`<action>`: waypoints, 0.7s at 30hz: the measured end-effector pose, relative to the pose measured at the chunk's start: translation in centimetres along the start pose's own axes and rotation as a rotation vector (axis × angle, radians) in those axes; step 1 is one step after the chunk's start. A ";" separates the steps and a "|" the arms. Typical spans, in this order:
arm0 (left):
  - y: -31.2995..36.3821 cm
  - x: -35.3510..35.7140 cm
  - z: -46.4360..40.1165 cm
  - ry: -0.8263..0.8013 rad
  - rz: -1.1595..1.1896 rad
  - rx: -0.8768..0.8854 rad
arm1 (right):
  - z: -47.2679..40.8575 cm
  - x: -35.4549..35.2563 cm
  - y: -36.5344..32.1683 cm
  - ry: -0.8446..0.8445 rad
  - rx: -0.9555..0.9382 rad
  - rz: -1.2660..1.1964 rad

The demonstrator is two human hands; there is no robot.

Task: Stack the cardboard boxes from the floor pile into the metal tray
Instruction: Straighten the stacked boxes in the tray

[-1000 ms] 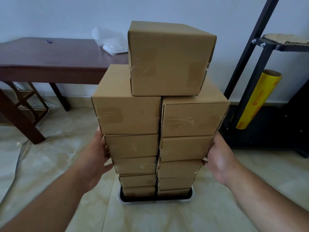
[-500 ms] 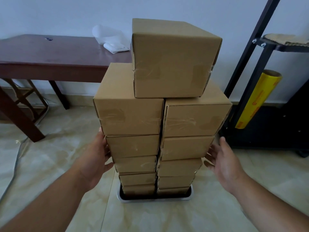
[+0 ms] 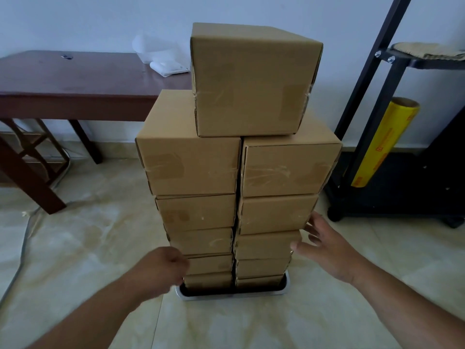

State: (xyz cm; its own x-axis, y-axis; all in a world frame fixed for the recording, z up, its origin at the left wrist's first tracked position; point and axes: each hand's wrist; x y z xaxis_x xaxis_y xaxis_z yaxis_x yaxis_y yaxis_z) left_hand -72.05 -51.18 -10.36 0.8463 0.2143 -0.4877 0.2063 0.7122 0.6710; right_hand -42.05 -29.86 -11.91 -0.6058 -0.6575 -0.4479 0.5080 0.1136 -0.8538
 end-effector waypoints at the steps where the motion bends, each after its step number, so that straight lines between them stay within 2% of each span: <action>1: 0.7 1.0 0.5 0.017 -0.073 0.105 | -0.1 0.1 -0.1 0.008 -0.007 0.018; 3: 2.1 3.3 1.0 0.111 -0.132 0.263 | -0.3 0.2 -0.4 0.028 -0.029 0.055; 7: 3.9 6.4 0.8 0.242 -0.283 0.389 | -0.3 0.4 -0.9 0.105 -0.047 0.152; 21: 5.5 7.6 -0.7 0.285 -0.391 0.459 | -0.2 0.5 -2.0 0.190 -0.104 0.376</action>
State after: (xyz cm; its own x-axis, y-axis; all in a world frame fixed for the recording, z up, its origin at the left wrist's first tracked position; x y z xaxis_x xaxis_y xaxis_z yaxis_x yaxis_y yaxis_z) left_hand -64.81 -45.10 -10.77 0.5171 0.2114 -0.8294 0.7130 0.4297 0.5540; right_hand -43.52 -30.28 -10.53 -0.4974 -0.4081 -0.7656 0.6564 0.4000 -0.6397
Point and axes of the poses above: each hand's wrist, its own z-axis away from the middle knuckle, its own x-axis out of the palm, y = z × x, and after that the axes turned 4 degrees about z, right-handed
